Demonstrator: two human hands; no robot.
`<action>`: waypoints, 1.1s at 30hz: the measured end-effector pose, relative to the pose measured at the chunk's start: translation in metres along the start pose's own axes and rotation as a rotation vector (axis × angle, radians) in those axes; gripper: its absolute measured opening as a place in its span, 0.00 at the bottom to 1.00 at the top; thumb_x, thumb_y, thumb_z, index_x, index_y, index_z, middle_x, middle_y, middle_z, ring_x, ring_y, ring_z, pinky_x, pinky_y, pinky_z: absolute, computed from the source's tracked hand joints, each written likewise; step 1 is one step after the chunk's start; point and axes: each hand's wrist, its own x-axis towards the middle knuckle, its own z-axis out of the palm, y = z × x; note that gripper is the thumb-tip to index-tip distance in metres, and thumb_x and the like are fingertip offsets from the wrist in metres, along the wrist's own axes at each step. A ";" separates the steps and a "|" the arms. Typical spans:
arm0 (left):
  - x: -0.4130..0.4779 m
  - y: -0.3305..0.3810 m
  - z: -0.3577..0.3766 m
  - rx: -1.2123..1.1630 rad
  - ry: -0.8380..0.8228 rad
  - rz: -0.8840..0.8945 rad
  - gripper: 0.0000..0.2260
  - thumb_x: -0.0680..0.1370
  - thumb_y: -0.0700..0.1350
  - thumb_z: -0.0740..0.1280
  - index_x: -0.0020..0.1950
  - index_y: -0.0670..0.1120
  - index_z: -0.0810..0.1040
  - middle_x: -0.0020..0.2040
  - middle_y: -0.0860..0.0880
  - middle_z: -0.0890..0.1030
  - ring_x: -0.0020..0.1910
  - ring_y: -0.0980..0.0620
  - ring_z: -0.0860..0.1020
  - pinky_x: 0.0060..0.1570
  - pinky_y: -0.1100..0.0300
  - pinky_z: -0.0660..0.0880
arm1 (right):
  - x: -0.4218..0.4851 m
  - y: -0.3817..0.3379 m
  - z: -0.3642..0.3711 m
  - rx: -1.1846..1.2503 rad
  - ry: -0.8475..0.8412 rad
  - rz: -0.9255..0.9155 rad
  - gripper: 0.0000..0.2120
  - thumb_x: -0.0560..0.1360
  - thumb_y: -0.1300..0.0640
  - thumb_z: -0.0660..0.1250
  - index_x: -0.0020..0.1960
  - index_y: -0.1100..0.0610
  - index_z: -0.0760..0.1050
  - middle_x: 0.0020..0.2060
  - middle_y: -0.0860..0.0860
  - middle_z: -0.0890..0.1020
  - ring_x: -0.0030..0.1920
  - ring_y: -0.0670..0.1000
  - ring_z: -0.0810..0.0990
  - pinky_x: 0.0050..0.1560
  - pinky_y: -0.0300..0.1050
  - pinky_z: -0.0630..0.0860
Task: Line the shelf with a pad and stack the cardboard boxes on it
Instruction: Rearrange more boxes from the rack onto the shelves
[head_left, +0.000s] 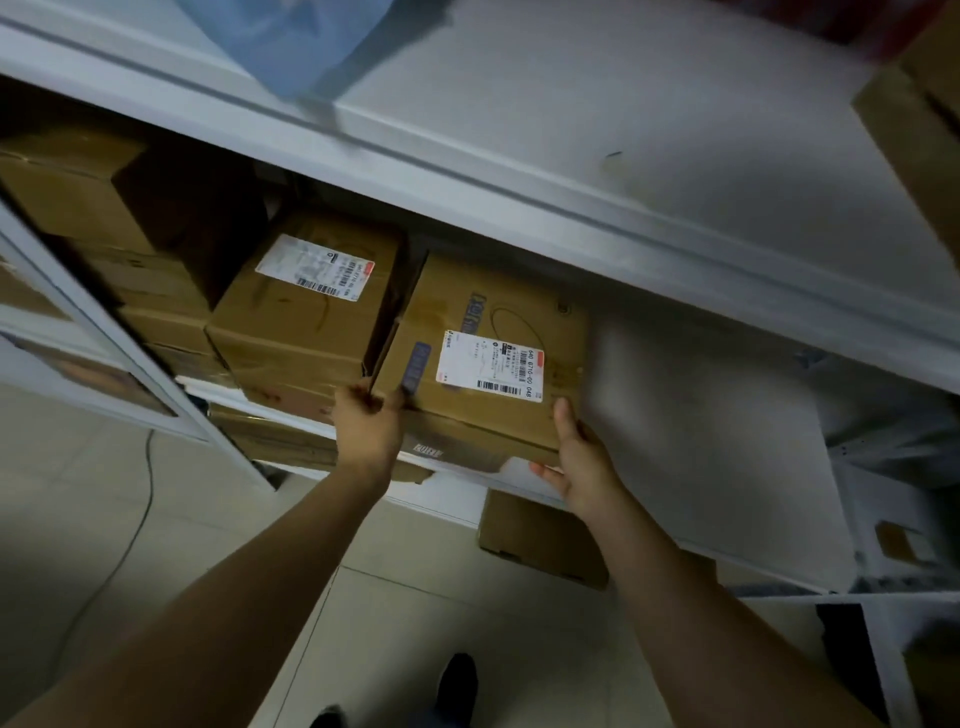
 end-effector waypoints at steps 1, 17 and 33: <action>0.005 -0.004 0.001 0.013 0.035 -0.011 0.17 0.78 0.44 0.70 0.62 0.45 0.67 0.62 0.44 0.75 0.59 0.46 0.75 0.64 0.53 0.70 | 0.007 -0.002 0.004 -0.008 -0.014 0.010 0.21 0.78 0.40 0.62 0.64 0.51 0.71 0.54 0.50 0.79 0.54 0.52 0.79 0.48 0.47 0.81; -0.002 -0.011 0.023 0.221 0.367 0.005 0.25 0.78 0.44 0.69 0.71 0.41 0.63 0.71 0.36 0.61 0.64 0.36 0.71 0.63 0.47 0.71 | 0.048 0.009 -0.001 -0.531 0.055 -0.039 0.26 0.81 0.38 0.52 0.74 0.50 0.63 0.62 0.53 0.75 0.61 0.57 0.75 0.63 0.56 0.74; -0.177 0.092 0.096 0.046 -0.347 1.094 0.06 0.79 0.45 0.63 0.54 0.54 0.69 0.47 0.48 0.72 0.43 0.51 0.73 0.43 0.50 0.75 | -0.116 -0.057 -0.116 0.254 0.966 -0.804 0.11 0.82 0.58 0.55 0.51 0.58 0.77 0.47 0.53 0.82 0.47 0.53 0.80 0.51 0.48 0.77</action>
